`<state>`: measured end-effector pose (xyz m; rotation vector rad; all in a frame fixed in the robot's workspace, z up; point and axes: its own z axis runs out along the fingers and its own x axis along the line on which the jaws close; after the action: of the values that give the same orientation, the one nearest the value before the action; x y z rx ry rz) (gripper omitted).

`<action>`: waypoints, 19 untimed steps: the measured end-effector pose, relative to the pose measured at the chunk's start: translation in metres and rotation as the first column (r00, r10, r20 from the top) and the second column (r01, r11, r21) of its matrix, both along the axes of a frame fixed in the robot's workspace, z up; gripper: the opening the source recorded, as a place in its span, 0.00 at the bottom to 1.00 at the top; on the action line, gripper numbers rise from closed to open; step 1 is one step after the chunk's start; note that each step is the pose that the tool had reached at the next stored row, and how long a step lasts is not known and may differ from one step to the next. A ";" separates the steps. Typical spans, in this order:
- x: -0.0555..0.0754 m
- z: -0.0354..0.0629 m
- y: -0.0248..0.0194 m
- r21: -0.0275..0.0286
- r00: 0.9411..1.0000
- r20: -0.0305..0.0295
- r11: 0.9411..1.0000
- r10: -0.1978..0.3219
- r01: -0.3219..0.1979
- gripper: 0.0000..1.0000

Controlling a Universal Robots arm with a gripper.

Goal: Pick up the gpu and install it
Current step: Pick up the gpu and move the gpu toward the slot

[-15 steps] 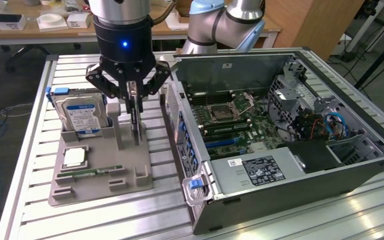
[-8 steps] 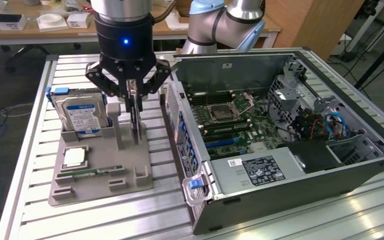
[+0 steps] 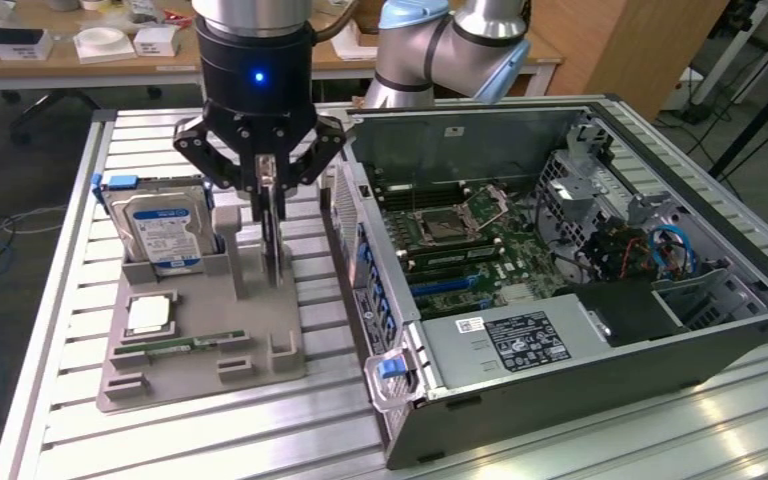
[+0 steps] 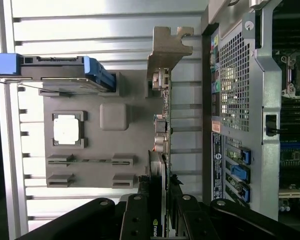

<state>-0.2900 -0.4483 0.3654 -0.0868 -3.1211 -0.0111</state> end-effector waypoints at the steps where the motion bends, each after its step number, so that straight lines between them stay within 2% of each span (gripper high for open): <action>1: 0.000 0.0015 -0.0001 0.000 1.000 -0.001 1.000 0.000 0.000 0.26; 19: 0.000 0.0343 -0.0001 -0.001 1.000 -0.001 1.000 0.000 0.000 0.26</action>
<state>-0.2898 -0.4483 0.3998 -0.0865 -3.1202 -0.0098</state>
